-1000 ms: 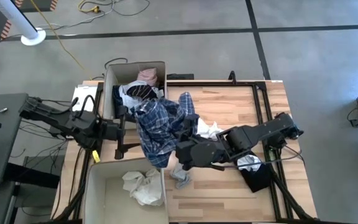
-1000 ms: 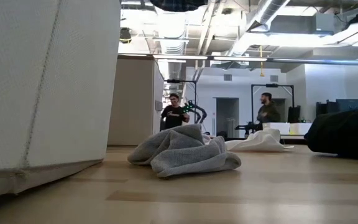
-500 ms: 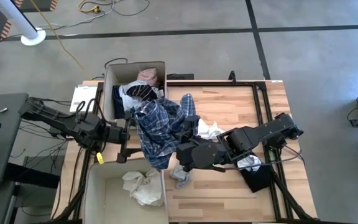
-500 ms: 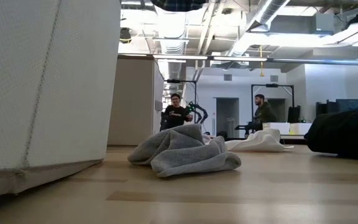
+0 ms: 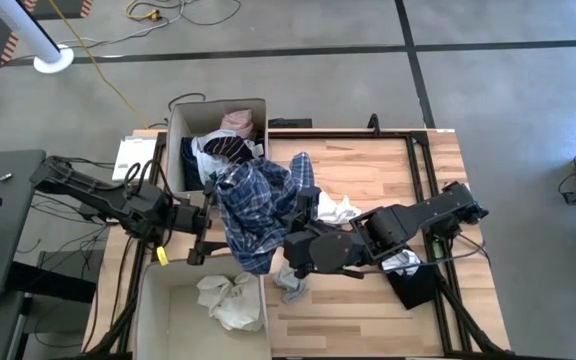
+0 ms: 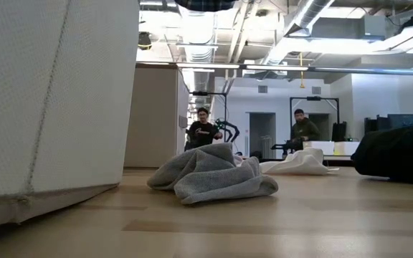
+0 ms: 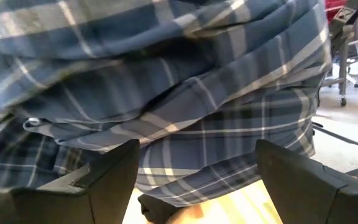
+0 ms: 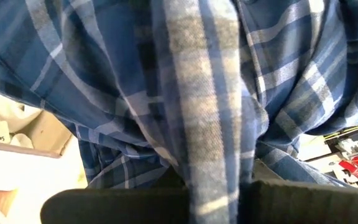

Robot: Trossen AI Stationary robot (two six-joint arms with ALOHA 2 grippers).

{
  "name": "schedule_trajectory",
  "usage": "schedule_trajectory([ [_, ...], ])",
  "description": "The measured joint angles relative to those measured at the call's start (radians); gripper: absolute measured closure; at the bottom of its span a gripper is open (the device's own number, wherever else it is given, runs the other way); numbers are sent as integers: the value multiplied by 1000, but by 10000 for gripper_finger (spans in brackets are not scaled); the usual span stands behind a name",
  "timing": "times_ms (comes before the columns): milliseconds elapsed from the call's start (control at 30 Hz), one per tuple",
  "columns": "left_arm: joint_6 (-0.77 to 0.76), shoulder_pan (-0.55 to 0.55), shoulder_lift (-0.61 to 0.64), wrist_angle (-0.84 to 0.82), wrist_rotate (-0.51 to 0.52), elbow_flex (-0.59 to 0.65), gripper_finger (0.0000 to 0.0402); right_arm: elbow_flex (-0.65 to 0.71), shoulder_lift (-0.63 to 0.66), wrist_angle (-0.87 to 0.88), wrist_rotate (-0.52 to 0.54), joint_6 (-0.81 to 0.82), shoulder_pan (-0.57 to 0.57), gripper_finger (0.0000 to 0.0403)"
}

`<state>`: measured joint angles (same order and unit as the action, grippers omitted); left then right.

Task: Sort clothes
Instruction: Put the blue checkered into the top light brown laundry organizer

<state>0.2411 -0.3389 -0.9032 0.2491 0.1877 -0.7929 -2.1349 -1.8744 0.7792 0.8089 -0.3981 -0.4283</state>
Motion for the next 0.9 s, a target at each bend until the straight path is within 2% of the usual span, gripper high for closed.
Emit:
schedule_trajectory([
  [200, -9, 0, -1, 27, -2, 0, 87, 0, 0, -1, 1, -9, -11, 377],
  [433, -51, 0, -1, 92, -127, 0, 87, 0, 0, -5, 2, -37, -19, 378],
  [567, -32, 5, -26, 130, -128, 0, 87, 0, 0, -13, -1, -72, -20, 379],
  [667, -13, 8, -68, 182, -124, 0, 87, 0, 0, -29, -42, -87, -14, 379],
  [767, 8, 23, -115, 262, -124, 0, 77, 0, 0, -31, -72, -90, -6, 379],
  [900, 17, 45, -168, 378, -117, 0, 43, -1, 0, -33, -80, -90, 7, 379],
])
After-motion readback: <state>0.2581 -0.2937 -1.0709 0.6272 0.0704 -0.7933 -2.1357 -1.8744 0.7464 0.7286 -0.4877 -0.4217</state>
